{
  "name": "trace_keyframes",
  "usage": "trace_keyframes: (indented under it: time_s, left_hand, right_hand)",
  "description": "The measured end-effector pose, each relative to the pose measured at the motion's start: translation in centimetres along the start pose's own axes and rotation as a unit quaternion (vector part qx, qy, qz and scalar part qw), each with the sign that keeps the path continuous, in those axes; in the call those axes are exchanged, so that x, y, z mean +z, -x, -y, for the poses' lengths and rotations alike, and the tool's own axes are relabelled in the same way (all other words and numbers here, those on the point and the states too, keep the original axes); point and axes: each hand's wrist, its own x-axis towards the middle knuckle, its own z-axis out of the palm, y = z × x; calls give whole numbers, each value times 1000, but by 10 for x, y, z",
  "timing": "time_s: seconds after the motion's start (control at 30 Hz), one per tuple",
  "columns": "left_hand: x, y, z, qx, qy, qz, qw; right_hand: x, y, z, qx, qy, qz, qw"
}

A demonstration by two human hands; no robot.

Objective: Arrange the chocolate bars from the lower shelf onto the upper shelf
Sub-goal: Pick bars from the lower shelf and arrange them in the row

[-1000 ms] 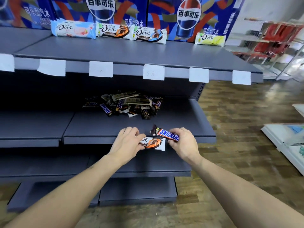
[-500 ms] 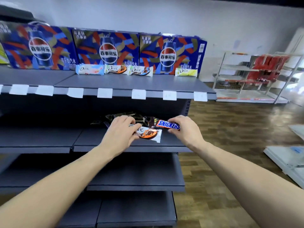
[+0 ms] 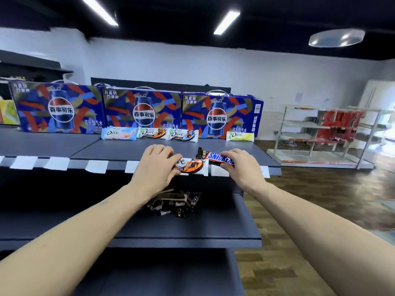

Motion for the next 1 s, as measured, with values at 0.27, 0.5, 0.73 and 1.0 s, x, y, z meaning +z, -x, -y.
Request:
trace_keyframes:
  time_s: [0.27,0.5,0.73,1.0]
  left_hand:
    - [43,-46,33,-9,-2,17,1000]
    - [86,-85,53,-12,9,29,999]
    - [132,-126,61,-21,9,39,999]
    - [166,-171,71,-45,2,21,999]
  right_hand:
    - [23,-56,-18,46,66,28,996]
    - [49,-104,-33,79,64,47,994]
    - [85,-160,-60,82,63,48,993]
    - [121,-219,-103,54,66,52,995]
